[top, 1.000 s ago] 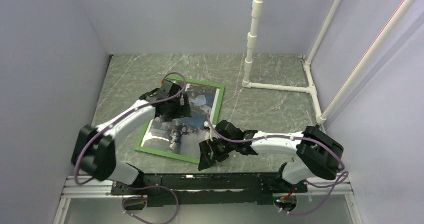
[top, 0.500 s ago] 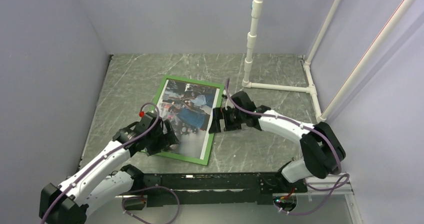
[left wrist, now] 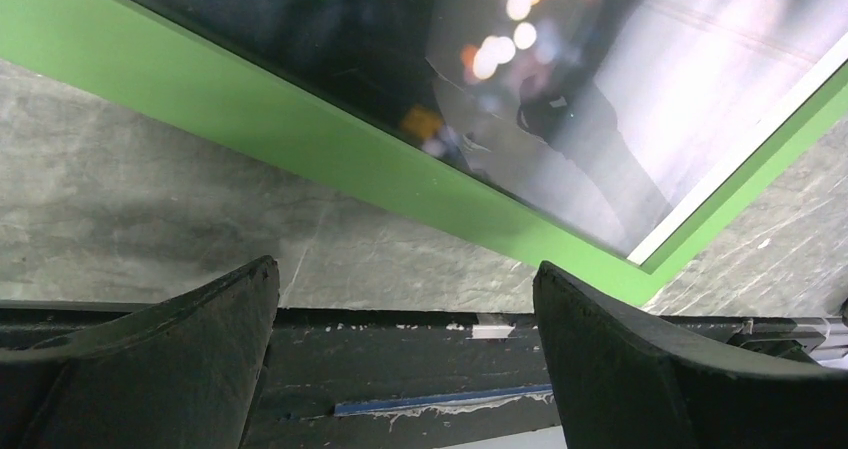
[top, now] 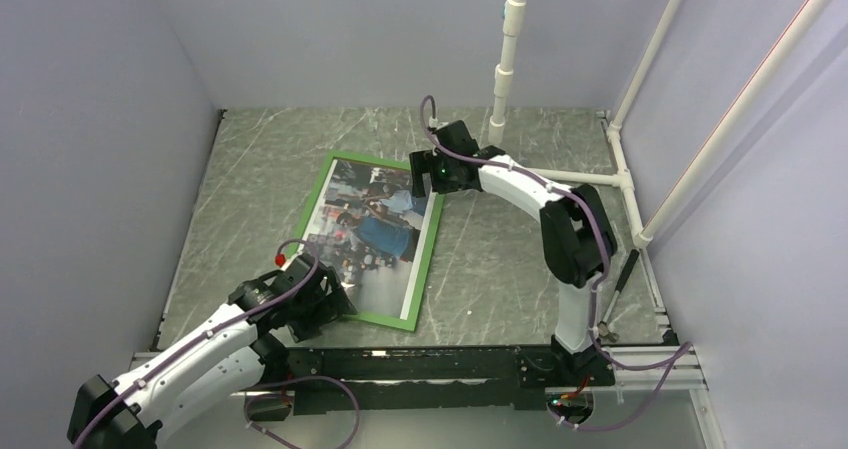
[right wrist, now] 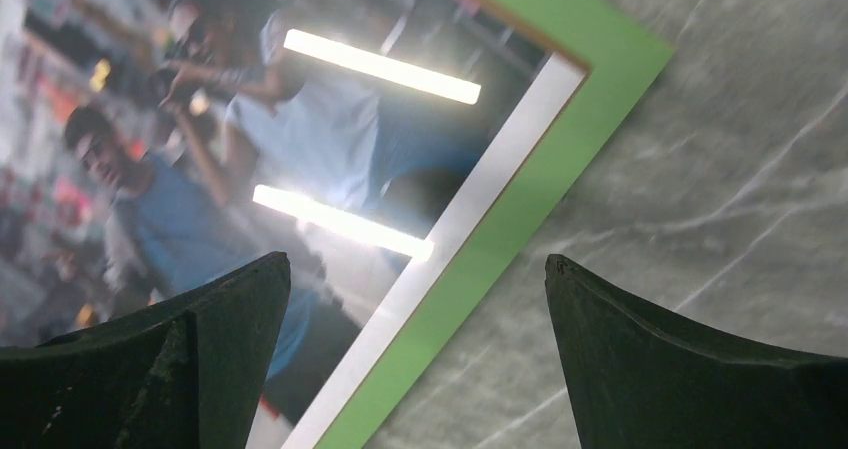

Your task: Put the photo into the frame

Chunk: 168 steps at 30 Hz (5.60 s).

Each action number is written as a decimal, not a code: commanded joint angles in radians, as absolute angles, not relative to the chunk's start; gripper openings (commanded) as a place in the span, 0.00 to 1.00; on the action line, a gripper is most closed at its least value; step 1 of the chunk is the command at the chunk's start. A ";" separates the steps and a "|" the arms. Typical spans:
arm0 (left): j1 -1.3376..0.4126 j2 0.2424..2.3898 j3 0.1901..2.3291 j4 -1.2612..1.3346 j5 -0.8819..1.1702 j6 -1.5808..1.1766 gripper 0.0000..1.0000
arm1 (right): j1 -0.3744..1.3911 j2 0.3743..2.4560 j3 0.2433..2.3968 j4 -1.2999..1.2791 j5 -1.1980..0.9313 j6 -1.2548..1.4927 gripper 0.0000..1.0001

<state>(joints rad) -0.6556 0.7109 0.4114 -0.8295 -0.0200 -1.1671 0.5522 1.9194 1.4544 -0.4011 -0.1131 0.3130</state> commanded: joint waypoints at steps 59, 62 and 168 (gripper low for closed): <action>-0.416 1.061 0.491 -0.490 -0.076 -1.004 0.99 | 0.406 1.879 1.071 -0.325 -0.554 0.425 1.00; -0.400 1.096 0.531 -0.486 -0.073 -0.968 0.99 | 0.406 1.835 0.990 -0.304 -0.549 0.433 1.00; -0.557 1.348 0.965 -0.529 -0.206 -0.697 1.00 | 0.430 0.894 0.584 -0.498 -0.059 0.562 1.00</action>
<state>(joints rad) -0.5591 1.3346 0.9710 -0.5743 -0.2298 -0.7078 0.4271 0.9146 0.6205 -0.5426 -0.1047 0.5415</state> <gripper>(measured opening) 0.995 0.997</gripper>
